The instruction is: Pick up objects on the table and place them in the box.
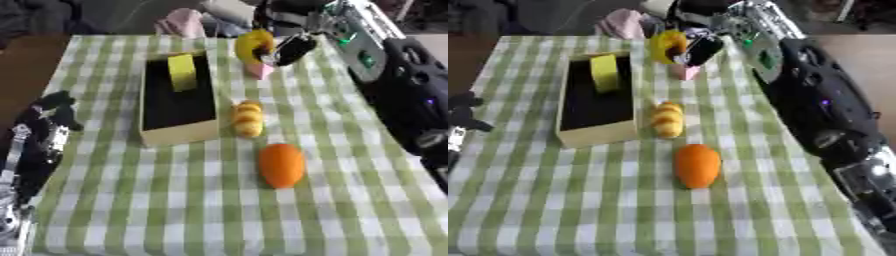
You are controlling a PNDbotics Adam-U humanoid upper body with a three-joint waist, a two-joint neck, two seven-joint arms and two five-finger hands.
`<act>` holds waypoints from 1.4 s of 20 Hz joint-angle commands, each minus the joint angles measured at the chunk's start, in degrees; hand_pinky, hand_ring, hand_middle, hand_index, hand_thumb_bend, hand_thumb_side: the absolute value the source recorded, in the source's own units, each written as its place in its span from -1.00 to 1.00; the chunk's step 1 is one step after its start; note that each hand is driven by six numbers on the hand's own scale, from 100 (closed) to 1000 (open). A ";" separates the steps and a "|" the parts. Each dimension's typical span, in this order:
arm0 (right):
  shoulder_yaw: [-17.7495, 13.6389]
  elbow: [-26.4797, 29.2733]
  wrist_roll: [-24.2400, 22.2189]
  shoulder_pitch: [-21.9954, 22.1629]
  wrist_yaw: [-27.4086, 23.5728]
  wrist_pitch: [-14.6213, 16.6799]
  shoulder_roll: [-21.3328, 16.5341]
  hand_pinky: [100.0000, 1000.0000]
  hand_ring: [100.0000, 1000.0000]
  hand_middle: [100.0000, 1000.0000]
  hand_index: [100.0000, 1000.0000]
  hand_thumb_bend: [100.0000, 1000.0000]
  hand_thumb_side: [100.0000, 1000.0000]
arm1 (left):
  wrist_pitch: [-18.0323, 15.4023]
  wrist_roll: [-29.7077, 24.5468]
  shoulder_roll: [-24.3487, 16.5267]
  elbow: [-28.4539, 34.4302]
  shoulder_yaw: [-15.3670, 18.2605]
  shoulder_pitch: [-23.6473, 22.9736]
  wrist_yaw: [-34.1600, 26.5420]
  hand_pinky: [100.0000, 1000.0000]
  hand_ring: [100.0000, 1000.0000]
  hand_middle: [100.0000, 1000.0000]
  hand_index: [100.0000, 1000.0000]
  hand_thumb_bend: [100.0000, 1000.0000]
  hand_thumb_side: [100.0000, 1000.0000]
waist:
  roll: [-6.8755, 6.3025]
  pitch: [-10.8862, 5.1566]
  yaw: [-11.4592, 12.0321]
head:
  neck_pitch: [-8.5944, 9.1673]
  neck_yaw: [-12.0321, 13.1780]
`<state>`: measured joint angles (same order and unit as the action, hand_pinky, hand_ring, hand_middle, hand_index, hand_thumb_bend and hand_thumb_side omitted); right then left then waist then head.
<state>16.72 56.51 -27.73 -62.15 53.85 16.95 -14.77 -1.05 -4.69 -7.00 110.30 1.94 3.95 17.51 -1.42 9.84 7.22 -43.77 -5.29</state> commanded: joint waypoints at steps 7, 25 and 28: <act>-3.94 -9.13 5.12 -0.98 10.65 -0.61 6.74 0.60 0.44 0.31 -0.04 -1.00 -0.67 | -0.28 -0.50 -0.05 1.65 -0.75 0.87 -0.93 0.44 0.04 0.43 0.68 -0.62 0.56 | -1.48 0.27 1.25 | 0.96 -2.36; -5.15 -9.56 11.86 -3.08 21.58 0.32 9.65 0.64 0.48 0.35 -0.03 -1.00 -0.63 | -0.49 -1.11 -0.08 1.55 -1.09 0.90 -1.13 0.44 0.03 0.43 0.68 -0.61 0.56 | -1.42 -0.03 2.74 | 0.75 -3.20; -5.37 -9.13 11.98 -3.75 21.73 0.18 9.38 0.65 0.48 0.36 -0.04 -1.00 -0.63 | -0.52 -1.21 -0.10 1.47 -1.15 0.99 -1.18 0.44 0.04 0.43 0.68 -0.61 0.56 | -1.22 -0.12 2.89 | 0.82 -3.20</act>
<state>11.85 46.35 -16.13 -64.18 75.12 17.22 -4.87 -1.50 -5.72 -6.53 110.61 0.91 4.38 16.67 -2.31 10.10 9.97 -43.27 -8.28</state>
